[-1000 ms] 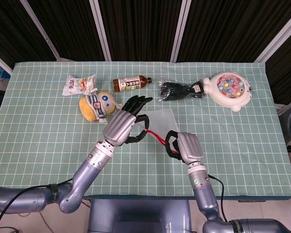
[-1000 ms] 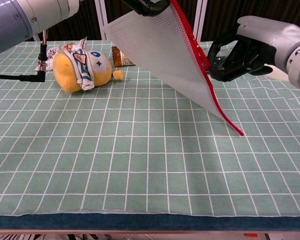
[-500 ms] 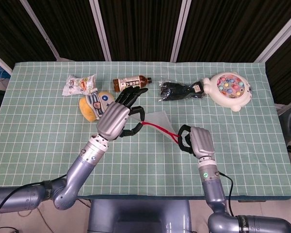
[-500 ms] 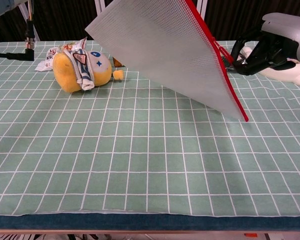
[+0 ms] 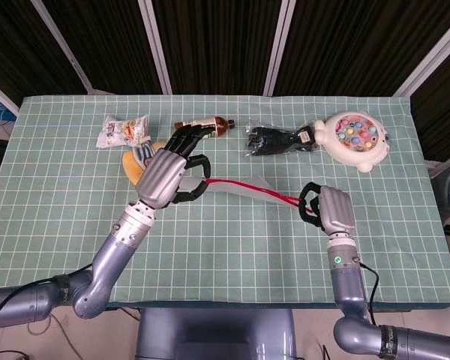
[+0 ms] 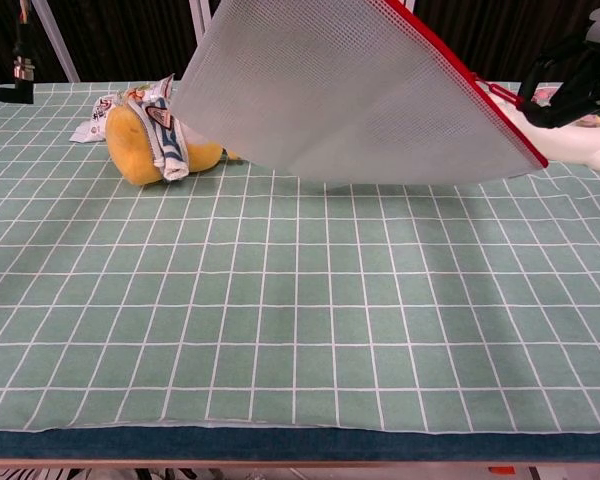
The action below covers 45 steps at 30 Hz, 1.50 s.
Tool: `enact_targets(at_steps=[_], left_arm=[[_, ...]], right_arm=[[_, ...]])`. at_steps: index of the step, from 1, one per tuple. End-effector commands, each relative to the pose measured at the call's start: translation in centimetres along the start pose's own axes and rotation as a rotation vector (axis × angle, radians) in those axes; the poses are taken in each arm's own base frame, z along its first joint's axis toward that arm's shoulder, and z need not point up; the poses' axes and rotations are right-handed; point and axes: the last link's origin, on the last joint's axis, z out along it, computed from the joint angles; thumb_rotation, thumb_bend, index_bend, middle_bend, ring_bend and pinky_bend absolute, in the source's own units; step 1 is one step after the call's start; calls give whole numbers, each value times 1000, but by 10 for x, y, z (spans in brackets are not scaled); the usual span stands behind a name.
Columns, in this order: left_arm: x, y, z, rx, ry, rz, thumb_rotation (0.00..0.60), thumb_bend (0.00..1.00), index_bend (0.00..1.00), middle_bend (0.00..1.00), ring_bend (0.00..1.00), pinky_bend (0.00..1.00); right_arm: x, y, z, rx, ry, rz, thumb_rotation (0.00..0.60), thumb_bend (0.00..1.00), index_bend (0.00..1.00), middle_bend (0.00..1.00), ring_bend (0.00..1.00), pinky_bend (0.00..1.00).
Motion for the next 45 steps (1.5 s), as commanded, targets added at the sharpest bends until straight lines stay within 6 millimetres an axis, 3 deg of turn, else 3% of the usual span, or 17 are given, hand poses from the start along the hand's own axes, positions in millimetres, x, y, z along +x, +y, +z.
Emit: enact_targets(at_steps=[1,20,45], left_arm=[[2,-4,0,8,4,4,600,396,621,85,0,0],[23,-29,0,54,44,42,600,396,621,85,0,0],[21,-35,-1,78,36,50,600,366,606,80,0,0]], right_arm=[[4,3,2,-10,11,4,600,595,743,1000,1000,1000],[25,25,16,-74,75,-3,600,595,748,1000,1000,1000],[37,37,21,-114,118,-17,600,596,749,1000,1000,1000]])
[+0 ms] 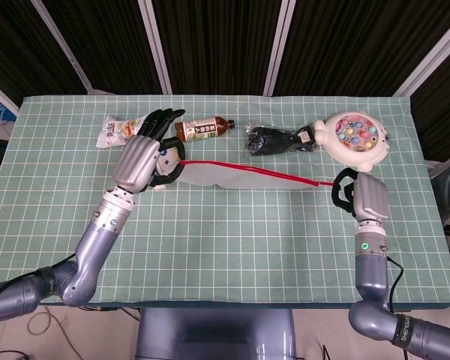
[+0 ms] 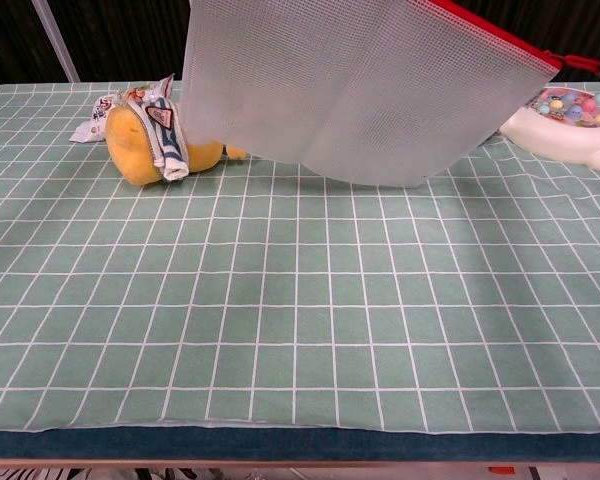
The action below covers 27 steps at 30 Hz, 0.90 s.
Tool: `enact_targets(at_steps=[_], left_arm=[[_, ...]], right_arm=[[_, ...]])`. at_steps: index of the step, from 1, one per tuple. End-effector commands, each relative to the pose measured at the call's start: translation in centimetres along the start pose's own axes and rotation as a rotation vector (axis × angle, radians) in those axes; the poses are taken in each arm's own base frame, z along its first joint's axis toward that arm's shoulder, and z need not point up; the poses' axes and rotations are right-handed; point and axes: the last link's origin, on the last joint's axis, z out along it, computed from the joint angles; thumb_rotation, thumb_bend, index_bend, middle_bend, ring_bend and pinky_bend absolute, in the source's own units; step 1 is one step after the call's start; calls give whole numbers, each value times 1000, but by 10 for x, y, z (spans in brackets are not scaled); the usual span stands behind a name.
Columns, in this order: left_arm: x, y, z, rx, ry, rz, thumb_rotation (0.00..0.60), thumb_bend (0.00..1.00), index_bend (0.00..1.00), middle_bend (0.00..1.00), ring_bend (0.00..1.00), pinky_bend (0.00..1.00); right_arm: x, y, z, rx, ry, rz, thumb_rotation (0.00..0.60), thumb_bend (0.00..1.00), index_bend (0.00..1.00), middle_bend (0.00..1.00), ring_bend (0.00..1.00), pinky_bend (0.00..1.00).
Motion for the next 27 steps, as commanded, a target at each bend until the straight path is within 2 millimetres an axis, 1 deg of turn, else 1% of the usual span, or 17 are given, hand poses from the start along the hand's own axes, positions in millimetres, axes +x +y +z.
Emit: enact_targets(at_steps=[1,3,5,7,8,10,13,15,18,21,25,27], left_arm=[[-2,1,-1,0,-9,0,600,344,594,76,0,0],[-3,1,-2,-1,-17,1,600,291,563,62,0,0],[-3,2,-4,-1,-26,2,600,225,518,44,0,0],[-4,2,-5,1,-38,-2,600,179,482,33,0,0],[-4,2,-6,1,-42,-4,600,156,460,28,0,0],[-4,2,-8,2,-50,-7,600,126,428,23,0,0],[-3,1,-11,3,-59,-8,600,98,390,19,0,0],[-2,1,-13,5,-66,-7,600,92,367,15,0,0],[-1,0,-19,8,-78,-3,600,91,340,12,0,0],[1,-3,-26,13,-82,2,600,91,311,12,0,0],[6,-12,-43,35,-89,18,600,91,275,12,0,0],[9,-19,-55,53,-93,39,600,82,251,12,0,0]], right_arm=[[0,0,-1,2,-6,-7,600,595,748,1000,1000,996],[0,0,-1,5,-8,-11,600,595,719,995,986,980],[0,0,-2,8,-10,-16,600,587,642,965,951,946],[1,1,-2,10,-9,-18,600,555,531,891,891,880],[1,1,-2,11,-8,-16,600,541,492,858,865,848],[2,1,-2,11,-4,-14,600,494,364,734,770,726],[4,2,-2,12,2,-16,600,453,243,614,666,620],[5,2,-2,11,5,-12,600,432,185,566,619,585],[8,3,-3,12,9,-10,600,404,141,514,567,559],[10,4,-4,15,12,-8,600,383,130,477,530,532],[14,6,-8,24,4,-7,600,329,111,398,444,478],[15,8,-12,35,-6,-12,600,286,84,352,387,425]])
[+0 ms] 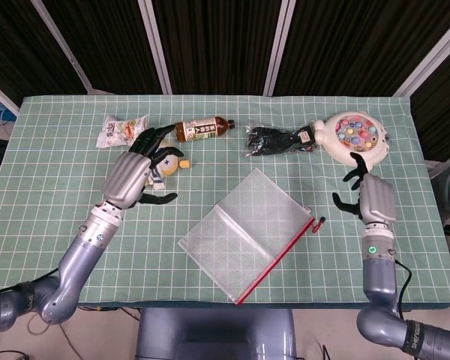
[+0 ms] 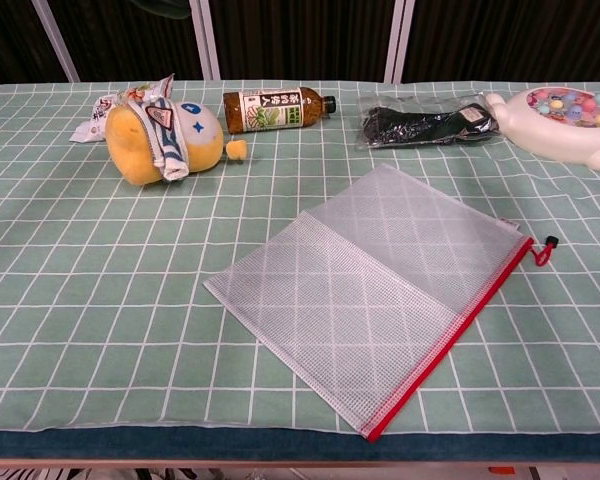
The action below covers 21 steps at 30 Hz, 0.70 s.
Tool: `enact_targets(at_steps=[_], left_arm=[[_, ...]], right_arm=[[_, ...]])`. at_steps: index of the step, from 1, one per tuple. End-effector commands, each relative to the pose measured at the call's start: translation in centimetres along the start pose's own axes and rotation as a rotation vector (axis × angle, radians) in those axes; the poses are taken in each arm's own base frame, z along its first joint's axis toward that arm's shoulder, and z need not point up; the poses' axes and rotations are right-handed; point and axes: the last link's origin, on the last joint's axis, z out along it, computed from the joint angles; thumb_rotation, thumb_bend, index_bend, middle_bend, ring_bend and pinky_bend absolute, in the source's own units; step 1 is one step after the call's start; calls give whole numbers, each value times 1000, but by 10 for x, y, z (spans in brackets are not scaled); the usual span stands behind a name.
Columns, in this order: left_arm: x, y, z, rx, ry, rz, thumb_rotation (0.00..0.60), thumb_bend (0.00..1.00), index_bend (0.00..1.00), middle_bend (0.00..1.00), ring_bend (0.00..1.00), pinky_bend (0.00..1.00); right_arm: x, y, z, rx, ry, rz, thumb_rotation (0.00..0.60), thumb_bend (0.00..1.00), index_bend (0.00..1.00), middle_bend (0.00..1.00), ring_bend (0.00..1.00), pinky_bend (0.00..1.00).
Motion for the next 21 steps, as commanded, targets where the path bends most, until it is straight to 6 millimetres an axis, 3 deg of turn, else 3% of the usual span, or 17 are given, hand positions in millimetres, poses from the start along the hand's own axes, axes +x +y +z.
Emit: enact_targets(at_steps=[1,5,9,13,18,21], left_arm=[[4,-13,-22,29,-5,45,600,72,239,11,0,0],[11,-32,-55,45,4,181,600,43,172,0,0,0],[18,-51,-94,94,-1,258,600,42,126,0,0,0],[22,-74,-149,184,-24,295,600,42,82,0,0,0],[26,-104,-221,339,-32,313,600,42,32,0,0,0],[28,-111,-237,362,-14,332,600,42,2,0,0,0]], right_arm=[[1,3,-7,20,-21,-8,600,269,76,340,368,403],[4,11,-20,65,-47,-49,600,212,42,296,304,355],[8,23,-35,116,-57,-103,600,176,0,178,177,293],[13,53,-60,162,-77,-180,600,131,0,25,58,270],[27,102,-91,177,-67,-293,600,76,0,0,0,245],[32,115,-98,183,-51,-307,600,56,0,0,0,229]])
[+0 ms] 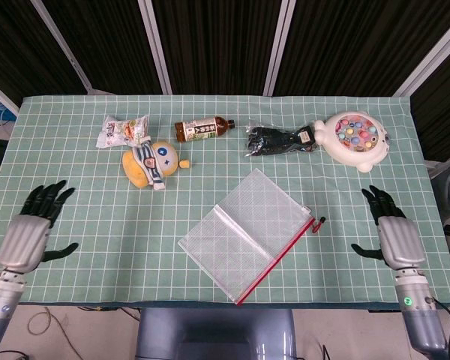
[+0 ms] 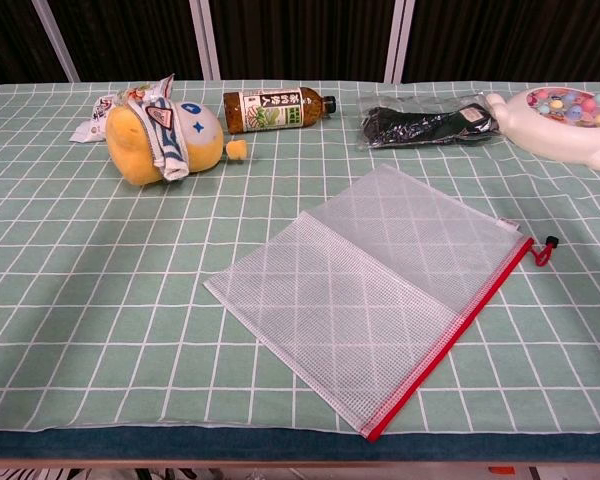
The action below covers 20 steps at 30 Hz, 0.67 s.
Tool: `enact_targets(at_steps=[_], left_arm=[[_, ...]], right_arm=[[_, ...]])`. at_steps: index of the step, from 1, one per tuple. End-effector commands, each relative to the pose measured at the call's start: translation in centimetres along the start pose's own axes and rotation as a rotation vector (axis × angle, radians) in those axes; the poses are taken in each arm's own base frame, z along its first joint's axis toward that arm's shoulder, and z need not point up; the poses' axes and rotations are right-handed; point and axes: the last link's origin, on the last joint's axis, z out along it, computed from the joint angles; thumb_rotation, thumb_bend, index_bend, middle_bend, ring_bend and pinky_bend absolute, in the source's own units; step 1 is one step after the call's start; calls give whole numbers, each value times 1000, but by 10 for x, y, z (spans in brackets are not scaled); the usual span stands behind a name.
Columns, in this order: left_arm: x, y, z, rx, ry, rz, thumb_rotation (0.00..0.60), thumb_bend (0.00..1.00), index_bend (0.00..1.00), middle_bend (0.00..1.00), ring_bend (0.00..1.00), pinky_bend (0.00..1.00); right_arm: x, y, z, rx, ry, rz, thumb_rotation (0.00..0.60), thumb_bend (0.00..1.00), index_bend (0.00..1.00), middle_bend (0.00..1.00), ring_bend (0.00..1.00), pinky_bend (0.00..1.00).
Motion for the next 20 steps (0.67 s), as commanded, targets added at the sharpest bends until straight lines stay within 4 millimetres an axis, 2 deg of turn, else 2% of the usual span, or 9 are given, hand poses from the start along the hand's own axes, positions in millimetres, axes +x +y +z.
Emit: enact_targets(at_steps=[1,7,11,20], left_arm=[[-1,-24,-29,45,13,28,600,42,0,0,0,0],[-5,-43,-48,108,45,20,600,42,0,0,0,0],[-7,-55,-56,139,82,13,600,42,0,0,0,0],[-11,-57,-50,136,89,4,600,42,0,0,0,0]], right_arm=[[3,32,-28,-13,13,-53,600,54,0,0,0,226],[5,49,-41,-21,90,-42,600,54,0,0,0,212],[9,57,-40,-41,146,-47,600,53,0,0,0,212],[5,71,-30,-124,133,-38,600,54,0,0,0,212]])
